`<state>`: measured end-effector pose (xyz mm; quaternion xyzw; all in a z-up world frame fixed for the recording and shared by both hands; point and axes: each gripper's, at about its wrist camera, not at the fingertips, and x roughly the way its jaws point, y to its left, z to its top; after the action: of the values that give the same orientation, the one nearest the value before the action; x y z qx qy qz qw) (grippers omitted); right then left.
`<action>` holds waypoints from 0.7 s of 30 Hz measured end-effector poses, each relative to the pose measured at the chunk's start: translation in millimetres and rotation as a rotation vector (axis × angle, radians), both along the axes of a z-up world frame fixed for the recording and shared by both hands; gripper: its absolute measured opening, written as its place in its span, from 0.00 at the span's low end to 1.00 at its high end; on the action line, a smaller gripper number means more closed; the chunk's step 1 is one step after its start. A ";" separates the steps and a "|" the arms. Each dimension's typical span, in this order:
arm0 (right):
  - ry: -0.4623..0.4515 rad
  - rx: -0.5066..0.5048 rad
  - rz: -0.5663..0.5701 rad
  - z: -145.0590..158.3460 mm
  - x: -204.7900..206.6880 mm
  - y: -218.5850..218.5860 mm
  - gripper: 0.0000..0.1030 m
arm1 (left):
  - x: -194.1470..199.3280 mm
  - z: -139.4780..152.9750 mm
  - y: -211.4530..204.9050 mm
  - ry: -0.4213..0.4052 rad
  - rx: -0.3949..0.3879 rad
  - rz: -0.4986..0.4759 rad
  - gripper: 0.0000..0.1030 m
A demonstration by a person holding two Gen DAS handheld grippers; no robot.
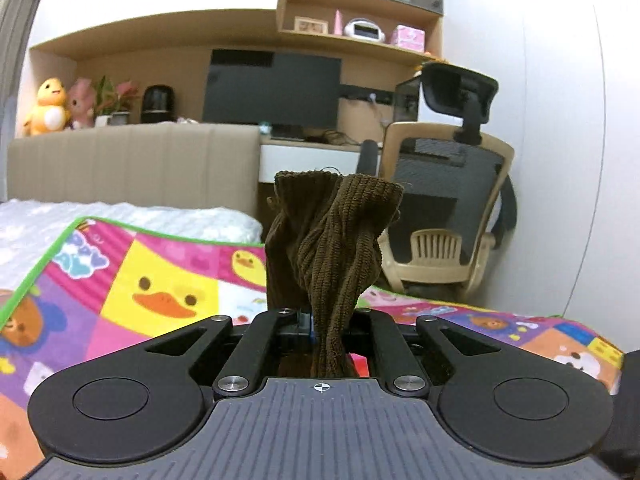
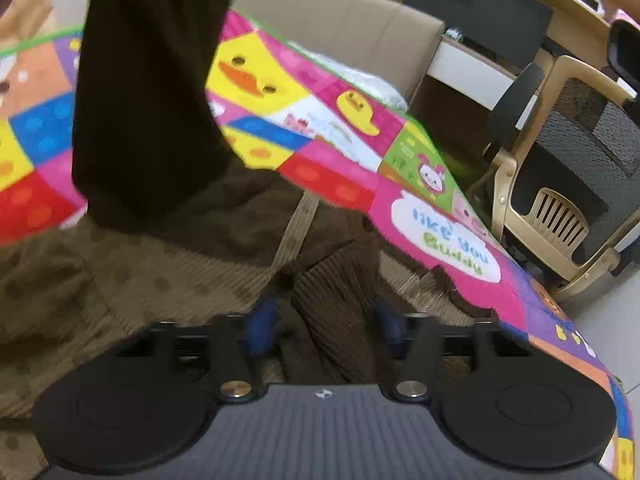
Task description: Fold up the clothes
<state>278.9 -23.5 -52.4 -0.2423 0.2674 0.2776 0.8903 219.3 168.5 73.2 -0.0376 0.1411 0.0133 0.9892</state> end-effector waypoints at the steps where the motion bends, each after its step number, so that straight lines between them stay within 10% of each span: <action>1: -0.030 0.045 -0.015 11.6 -2.1 -2.4 0.12 | -1.9 -0.7 3.0 0.001 -0.004 0.003 0.07; 8: -0.136 0.229 0.068 63.0 -21.0 24.4 0.11 | 1.7 5.1 26.8 0.001 -0.044 0.028 0.07; 14: 0.018 0.233 0.078 29.7 -1.8 45.2 0.15 | -3.1 9.8 39.2 0.018 -0.089 0.050 0.08; 16: 0.082 0.298 0.082 30.7 4.2 33.3 0.28 | -3.2 10.5 38.3 0.032 -0.092 0.046 0.08; 21: -0.113 0.440 -0.001 76.0 -20.9 -54.9 0.56 | -1.7 13.4 23.1 0.045 -0.074 0.007 0.08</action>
<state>258.0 -78.4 23.6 -0.0575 0.1502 0.3145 0.9355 217.7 191.5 86.7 -0.0744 0.1635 0.0124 0.9837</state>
